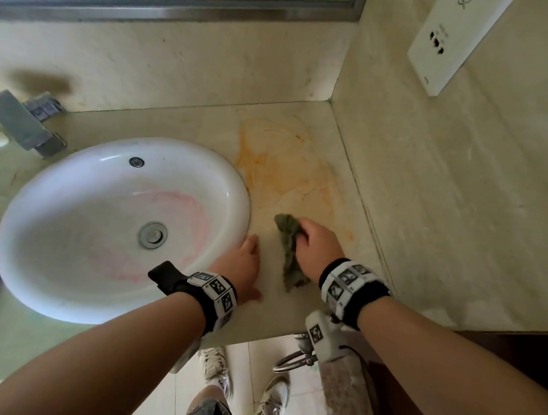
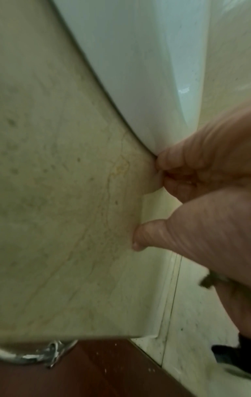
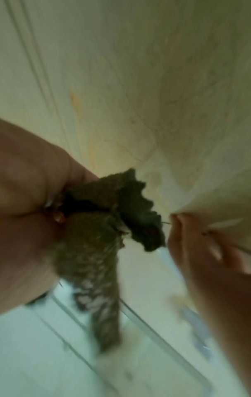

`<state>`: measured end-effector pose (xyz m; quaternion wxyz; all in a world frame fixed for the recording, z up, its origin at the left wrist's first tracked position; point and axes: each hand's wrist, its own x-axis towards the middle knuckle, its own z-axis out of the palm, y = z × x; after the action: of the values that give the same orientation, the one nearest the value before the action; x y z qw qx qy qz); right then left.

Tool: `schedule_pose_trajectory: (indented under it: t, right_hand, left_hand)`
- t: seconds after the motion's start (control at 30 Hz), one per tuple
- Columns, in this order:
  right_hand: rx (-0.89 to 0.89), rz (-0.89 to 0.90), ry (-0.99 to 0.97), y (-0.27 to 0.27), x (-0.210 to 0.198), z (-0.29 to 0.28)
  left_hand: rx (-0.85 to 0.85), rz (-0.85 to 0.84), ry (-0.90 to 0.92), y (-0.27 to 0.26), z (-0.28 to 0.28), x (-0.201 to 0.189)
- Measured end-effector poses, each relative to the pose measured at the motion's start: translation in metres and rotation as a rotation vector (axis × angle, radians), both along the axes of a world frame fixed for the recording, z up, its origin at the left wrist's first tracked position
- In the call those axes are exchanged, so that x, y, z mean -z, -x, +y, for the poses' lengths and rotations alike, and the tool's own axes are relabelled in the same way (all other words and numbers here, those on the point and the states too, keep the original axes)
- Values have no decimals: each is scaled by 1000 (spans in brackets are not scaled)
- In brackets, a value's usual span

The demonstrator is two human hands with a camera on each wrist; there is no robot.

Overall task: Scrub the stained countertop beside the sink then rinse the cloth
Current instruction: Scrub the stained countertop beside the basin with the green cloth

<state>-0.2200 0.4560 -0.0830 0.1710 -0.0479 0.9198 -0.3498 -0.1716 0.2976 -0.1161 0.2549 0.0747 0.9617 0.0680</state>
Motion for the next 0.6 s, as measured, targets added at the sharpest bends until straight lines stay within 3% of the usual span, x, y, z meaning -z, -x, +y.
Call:
schedule_pose_trajectory:
  t: [0.1,0.2,0.3,0.4,0.6]
  right_hand:
    - [174,-91,172,11,0,6]
    - [147,-87,-29,15,9,21]
    - [-134,12,-379,9,19,27]
    - [-453,-5,-604,-7,30,22]
    - [-526,-47,-652,-24,40,16]
  left_hand:
    - [-32,1,-21,-1,-1,0]
    - [-21,-2,-22,-2,-1,-1]
    - [-16,-2,-25,-1,-2,0]
    - [-12,5,-21,-2,-2,1]
    - [4,5,-22,-2,-1,-3]
